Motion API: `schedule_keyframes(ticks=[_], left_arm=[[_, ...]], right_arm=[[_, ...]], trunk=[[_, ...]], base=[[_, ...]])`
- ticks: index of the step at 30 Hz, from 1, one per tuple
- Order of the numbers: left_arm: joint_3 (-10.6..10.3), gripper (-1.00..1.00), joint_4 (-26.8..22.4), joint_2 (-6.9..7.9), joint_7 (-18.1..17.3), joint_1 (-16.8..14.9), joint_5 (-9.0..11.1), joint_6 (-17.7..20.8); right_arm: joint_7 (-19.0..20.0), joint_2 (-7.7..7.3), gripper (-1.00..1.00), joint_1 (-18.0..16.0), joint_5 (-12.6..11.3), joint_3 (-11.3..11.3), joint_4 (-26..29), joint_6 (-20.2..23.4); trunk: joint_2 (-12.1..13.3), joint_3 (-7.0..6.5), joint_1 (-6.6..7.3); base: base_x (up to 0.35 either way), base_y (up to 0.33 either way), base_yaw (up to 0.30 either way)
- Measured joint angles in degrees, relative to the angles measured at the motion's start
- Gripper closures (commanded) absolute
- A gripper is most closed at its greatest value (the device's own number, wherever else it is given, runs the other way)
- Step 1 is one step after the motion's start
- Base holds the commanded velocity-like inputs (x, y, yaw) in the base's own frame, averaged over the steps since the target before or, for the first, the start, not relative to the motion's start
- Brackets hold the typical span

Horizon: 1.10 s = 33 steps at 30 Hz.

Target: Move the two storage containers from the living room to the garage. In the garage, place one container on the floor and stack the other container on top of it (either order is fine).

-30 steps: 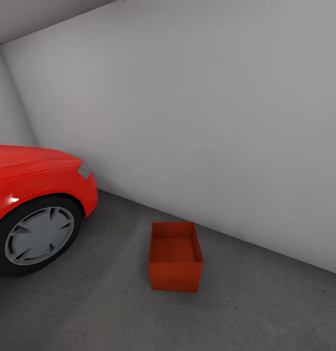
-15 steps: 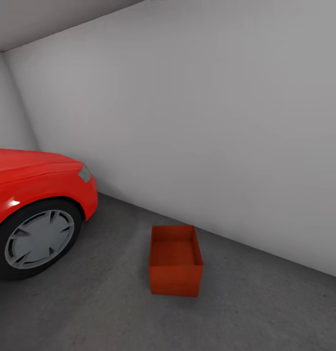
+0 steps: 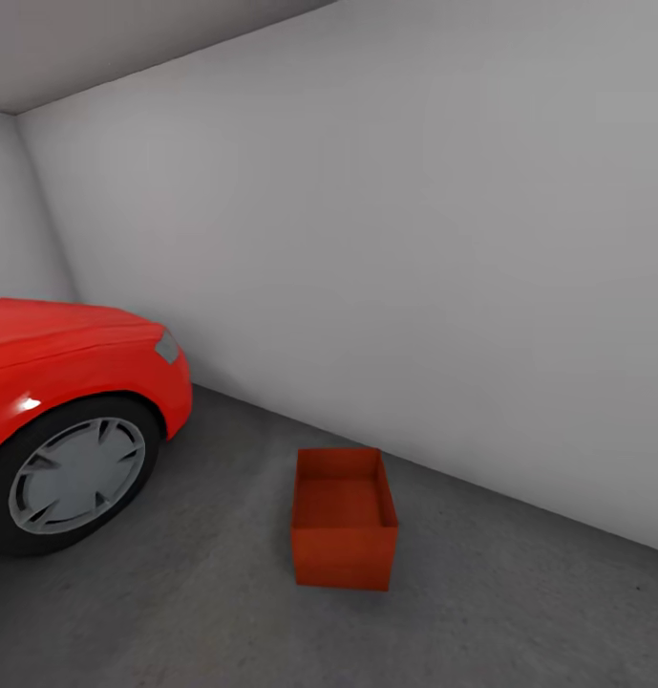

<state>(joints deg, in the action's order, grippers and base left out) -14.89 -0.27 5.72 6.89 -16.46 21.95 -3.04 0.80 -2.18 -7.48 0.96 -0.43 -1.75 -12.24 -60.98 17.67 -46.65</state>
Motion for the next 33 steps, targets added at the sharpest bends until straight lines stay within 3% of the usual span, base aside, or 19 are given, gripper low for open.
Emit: schedule_keyframes(ticks=[33], left_arm=[[0.0, -1.0, 0.0, 0.0, 0.0, 0.03, 0.0, 0.0]], right_arm=[[0.0, 0.0, -1.0, 0.0, 0.0, 0.0, 0.0, -0.03]], trunk=[[0.0, -3.05, 0.0]], base=[[0.0, 0.0, 0.0]])
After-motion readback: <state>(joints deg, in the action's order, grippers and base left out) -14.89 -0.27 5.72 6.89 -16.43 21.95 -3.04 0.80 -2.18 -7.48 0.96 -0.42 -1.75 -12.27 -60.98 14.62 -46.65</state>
